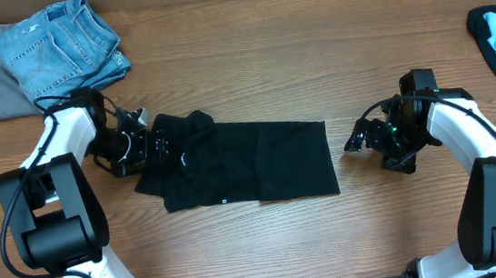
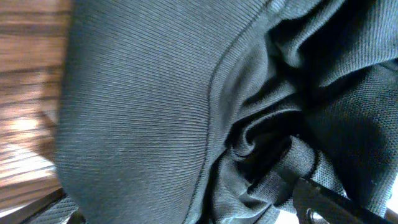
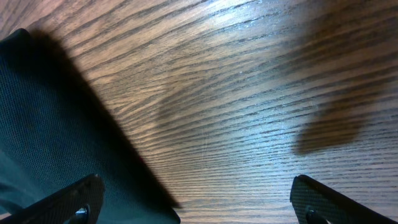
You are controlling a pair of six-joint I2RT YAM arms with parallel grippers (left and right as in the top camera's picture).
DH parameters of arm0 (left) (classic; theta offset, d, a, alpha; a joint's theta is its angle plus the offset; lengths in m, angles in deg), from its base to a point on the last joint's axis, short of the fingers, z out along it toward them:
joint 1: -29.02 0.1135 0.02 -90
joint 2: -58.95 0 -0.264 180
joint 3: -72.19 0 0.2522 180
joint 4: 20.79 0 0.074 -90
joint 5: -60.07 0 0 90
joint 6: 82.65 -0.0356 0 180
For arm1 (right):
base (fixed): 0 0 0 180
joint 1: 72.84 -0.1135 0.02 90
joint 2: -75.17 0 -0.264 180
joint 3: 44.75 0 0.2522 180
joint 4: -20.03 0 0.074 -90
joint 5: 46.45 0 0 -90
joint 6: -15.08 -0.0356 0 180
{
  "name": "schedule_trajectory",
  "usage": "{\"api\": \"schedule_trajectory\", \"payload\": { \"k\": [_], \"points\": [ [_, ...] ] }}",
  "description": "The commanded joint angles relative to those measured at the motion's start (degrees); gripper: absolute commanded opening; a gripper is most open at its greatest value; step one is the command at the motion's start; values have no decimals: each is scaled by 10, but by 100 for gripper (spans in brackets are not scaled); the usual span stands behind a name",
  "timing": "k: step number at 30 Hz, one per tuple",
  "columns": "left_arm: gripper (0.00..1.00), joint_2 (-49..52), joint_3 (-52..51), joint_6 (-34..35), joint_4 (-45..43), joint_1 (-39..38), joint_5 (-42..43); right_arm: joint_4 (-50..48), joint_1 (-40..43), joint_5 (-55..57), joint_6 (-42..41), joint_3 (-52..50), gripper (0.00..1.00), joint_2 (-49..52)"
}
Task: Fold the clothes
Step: 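Lift the right gripper away and move the left gripper to the shirt's left end, then grasp the shirt's left end with the left gripper and fold it rightward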
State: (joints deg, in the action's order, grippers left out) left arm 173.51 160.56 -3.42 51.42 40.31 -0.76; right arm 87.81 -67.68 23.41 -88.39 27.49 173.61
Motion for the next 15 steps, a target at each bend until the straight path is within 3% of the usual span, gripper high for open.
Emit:
{"api": "schedule_trajectory", "payload": {
  "k": [1, 15],
  "points": [
    [100, 17, -7, -17, -3, 42, 3, -2, -1, -5, 3, -4, 100, 1],
    [100, 20, -13, -61, 10, 72, 52, -4, -1, -5, 2, -4, 100, 1]
  ]
}}
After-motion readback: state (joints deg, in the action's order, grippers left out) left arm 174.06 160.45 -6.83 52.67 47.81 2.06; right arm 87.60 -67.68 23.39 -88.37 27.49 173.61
